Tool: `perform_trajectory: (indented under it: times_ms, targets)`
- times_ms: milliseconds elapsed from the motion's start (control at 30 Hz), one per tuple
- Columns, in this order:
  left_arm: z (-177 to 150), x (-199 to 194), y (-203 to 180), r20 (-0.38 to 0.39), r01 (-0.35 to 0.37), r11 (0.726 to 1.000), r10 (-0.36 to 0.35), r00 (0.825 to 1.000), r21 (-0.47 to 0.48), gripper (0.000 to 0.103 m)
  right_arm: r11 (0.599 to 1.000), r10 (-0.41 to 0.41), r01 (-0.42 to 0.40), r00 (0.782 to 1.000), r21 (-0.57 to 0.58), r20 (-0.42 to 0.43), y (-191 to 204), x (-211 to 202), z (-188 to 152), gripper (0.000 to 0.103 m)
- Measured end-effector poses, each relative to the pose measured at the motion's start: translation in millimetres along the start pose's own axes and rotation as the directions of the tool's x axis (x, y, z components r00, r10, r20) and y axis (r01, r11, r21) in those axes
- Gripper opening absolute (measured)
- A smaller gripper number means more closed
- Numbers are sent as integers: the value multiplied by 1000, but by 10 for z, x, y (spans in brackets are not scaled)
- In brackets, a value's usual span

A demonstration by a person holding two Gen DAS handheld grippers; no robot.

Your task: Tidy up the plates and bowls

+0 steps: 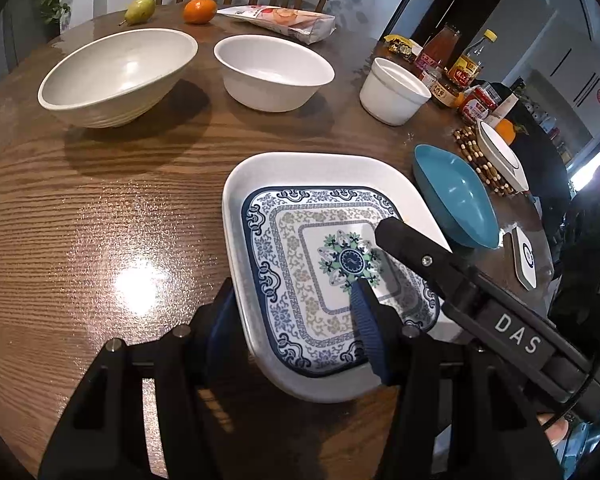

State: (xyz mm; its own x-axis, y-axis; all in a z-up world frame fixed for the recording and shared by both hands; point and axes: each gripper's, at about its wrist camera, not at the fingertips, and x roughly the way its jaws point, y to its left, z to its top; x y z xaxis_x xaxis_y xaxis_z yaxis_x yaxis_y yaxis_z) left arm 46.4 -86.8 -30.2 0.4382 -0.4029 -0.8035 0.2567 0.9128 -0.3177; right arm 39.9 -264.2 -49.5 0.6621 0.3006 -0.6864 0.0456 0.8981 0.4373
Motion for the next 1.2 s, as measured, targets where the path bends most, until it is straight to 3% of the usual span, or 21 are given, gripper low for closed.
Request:
perform_trajectory:
  times_ms: [467,633,1000,1200]
  targets:
    - [-30,25,19,-11,-4,1000,4,1000,-7,57,1000,-4,4,1000,-5,-10,-31,17,-21,65]
    - [-41,-14,-1,19,-39,999,39,999,15,59,1000,-16,15,1000,-17,-10,-14,25,-11,65]
    - [-16,-236,-114,117,-56,997,49,992,60,70,999,-11,16,995,-49,94,46,-289,62,66]
    - [48,-311,-232,148,-53,995,39,988,90,70,999,-9,15,991,-40,135,0,-403,143,73]
